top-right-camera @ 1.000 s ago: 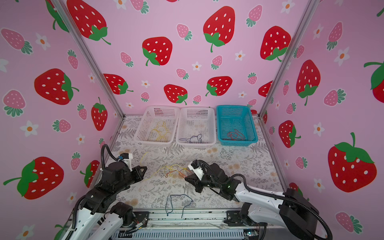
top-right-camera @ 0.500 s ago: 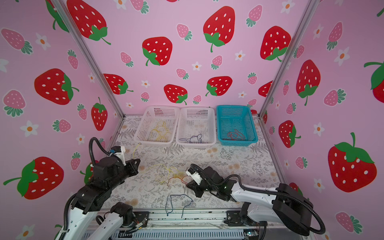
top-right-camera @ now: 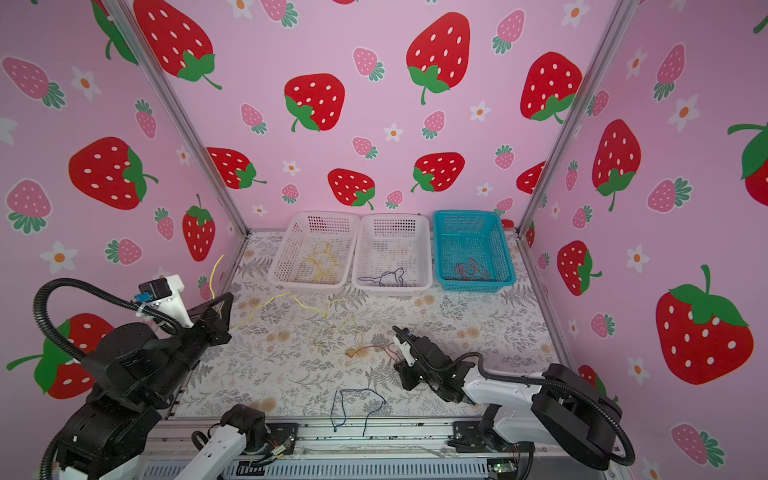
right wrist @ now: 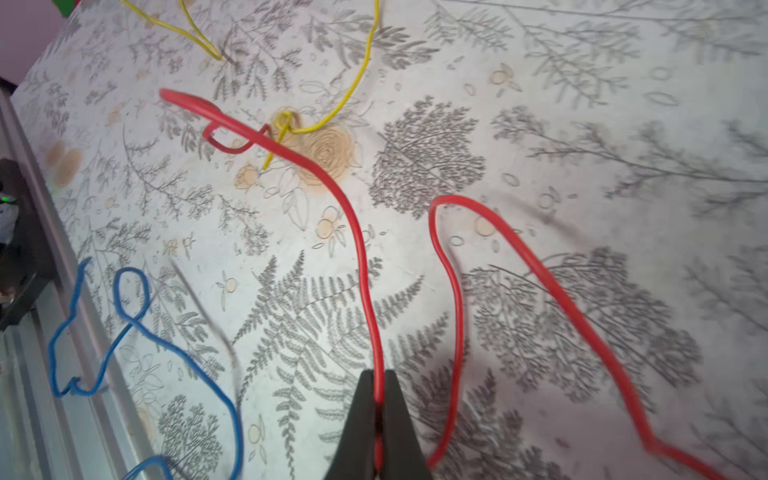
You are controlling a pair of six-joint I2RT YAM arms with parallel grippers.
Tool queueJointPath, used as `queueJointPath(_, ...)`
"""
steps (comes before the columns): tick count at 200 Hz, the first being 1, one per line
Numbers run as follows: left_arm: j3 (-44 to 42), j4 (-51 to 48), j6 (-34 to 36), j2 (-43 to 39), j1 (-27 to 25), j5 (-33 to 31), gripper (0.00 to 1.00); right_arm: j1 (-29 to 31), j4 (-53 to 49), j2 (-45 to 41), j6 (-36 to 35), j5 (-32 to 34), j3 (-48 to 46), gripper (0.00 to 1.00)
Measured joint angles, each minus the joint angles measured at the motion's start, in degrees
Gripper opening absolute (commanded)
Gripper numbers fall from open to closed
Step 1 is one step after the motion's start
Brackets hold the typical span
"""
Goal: Untangle the cables
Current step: 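Lift the red wire with the right gripper while the left carries yellow wire, then drop the yellow wire into the leftmost basket with the left gripper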
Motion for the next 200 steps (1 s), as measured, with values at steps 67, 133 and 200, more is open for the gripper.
queueJointPath(67,-3.50,-0.44,-0.85,1.01,-0.04,3.50,0.00,-1.38,-0.39,-12.94,-0.96,-0.50,-1.55,0.00)
queueJointPath(133,-5.75,1.64,0.04,8.13,-0.04,3.82,0.00,-1.51,-1.20,-22.01,-2.69,-0.76,-1.53,0.00)
queueJointPath(200,-5.38,11.28,2.91,25.90,0.63,-2.25,0.00,-1.53,-4.04,-29.46,-2.95,-0.61,-1.53,0.00)
